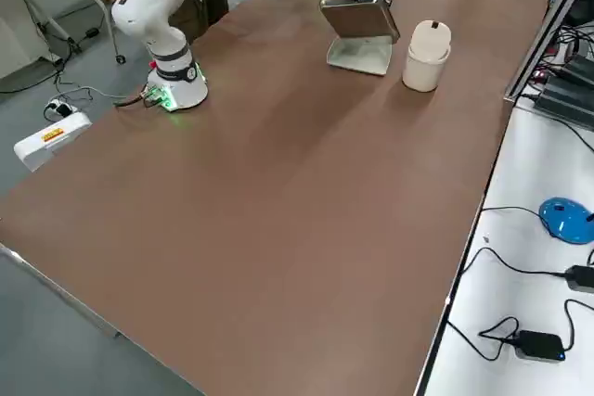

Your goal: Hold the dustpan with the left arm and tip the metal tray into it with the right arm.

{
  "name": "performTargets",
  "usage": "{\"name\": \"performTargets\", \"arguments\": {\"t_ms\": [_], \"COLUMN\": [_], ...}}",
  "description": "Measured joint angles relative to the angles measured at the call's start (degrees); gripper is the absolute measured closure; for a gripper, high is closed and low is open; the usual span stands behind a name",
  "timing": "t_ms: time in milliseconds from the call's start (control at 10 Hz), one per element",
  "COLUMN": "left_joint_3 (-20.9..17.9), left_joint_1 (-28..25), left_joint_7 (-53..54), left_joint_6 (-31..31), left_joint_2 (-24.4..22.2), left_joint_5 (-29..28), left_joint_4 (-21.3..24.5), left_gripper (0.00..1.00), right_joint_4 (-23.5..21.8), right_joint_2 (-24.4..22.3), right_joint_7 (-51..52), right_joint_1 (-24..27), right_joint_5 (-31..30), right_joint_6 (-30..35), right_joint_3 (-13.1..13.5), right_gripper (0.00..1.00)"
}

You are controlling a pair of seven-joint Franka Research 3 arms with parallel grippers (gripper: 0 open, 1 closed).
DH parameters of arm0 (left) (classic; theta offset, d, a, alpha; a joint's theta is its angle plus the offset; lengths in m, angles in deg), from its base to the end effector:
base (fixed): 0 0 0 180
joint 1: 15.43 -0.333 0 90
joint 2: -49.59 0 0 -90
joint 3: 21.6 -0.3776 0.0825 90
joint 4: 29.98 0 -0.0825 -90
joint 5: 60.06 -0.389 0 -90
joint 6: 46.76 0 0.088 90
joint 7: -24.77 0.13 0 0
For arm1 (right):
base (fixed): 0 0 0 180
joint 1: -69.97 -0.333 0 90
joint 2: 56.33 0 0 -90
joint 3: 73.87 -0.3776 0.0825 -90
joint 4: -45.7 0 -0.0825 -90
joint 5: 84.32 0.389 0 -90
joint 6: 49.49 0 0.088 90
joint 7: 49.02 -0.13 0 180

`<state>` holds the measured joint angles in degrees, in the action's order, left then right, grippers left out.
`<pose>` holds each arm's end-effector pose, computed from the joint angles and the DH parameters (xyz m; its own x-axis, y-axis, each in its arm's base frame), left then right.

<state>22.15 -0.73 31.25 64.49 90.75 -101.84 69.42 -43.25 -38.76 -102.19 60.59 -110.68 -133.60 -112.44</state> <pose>0.4464 -0.4990 0.2548 0.1339 -0.9529 -0.2721 -0.9903 -0.1182 -0.0735 0.4928 0.3780 0.5210 0.9985 -0.0518 0.0171 -0.0543 -0.9127 0.4051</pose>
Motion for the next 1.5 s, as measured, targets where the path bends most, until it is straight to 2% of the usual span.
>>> {"name": "performTargets", "arguments": {"t_ms": [200,600,1200,1500], "left_joint_3": [0.0,0.0,0.0,0.0], "left_joint_1": [0.0,0.0,0.0,0.0], "left_joint_7": [0.0,0.0,0.0,0.0], "left_joint_6": [0.0,0.0,0.0,0.0], "left_joint_2": [0.0,0.0,0.0,0.0], "left_joint_5": [0.0,0.0,0.0,0.0], "left_joint_4": [0.0,-0.1,-0.1,-0.1], "left_gripper": [0.67,0.67,0.67,0.67], "right_joint_4": [0.1,0.1,0.1,0.1], "right_joint_2": [0.0,0.0,0.1,0.3], "right_joint_7": [-5.9,-7.4,-10.1,-11.7], "right_joint_1": [-0.4,-1.7,-2.7,-4.9], "right_joint_5": [-1.6,-6.4,-11.8,-17.1], "right_joint_6": [0.1,1.8,3.1,6.3], "right_joint_3": [-3.1,-5.3,-5.5,-6.0], "right_gripper": [0.96,0.96,0.96,0.96]}}
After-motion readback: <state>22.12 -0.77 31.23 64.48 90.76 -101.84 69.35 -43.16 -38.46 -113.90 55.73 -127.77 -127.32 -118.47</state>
